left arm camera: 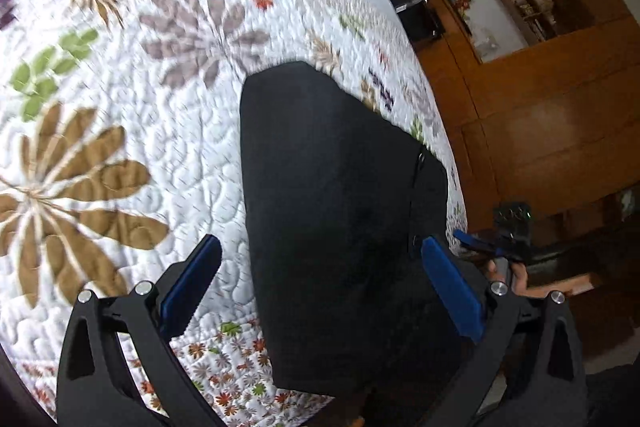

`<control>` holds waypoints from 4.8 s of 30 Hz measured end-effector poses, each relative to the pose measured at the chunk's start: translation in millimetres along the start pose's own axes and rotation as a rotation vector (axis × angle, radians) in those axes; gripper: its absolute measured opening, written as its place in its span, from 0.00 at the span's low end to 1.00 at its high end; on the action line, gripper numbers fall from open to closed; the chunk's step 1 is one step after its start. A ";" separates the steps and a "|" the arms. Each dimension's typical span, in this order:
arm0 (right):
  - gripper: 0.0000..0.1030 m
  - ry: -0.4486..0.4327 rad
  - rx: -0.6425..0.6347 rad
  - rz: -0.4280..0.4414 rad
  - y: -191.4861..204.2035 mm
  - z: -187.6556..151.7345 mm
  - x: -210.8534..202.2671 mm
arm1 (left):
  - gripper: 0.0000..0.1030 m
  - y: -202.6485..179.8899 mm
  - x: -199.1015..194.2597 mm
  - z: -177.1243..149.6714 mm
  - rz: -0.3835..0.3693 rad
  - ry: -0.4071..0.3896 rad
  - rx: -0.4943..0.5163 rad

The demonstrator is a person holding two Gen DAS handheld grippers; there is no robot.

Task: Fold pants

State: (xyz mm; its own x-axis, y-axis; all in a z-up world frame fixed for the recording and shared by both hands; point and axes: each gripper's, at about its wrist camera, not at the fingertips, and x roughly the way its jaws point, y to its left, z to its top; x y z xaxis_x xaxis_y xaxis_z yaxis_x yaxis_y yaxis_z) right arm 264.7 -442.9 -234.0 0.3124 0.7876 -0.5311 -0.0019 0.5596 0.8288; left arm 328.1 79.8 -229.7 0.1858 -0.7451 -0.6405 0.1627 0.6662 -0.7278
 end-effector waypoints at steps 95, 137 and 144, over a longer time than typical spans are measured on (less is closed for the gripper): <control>0.29 0.256 -0.197 0.027 73.4 64.5 164.5 | 0.29 51.4 -9.9 55.3 0.024 0.061 -0.164; 0.58 0.144 -0.547 -0.105 168.0 55.4 186.1 | 0.92 78.7 -129.5 44.3 0.333 -0.243 0.026; 0.55 0.192 -0.523 -0.180 153.4 35.5 209.0 | 0.93 78.3 -86.3 19.0 0.457 -0.148 0.078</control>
State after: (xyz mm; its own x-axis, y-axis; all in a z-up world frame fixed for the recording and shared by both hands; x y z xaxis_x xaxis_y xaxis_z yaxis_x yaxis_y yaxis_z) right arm 363.4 -201.6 -211.6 0.1739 0.6737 -0.7182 -0.4489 0.7034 0.5511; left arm 343.2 196.8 -226.8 0.3905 -0.3670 -0.8443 0.1035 0.9288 -0.3559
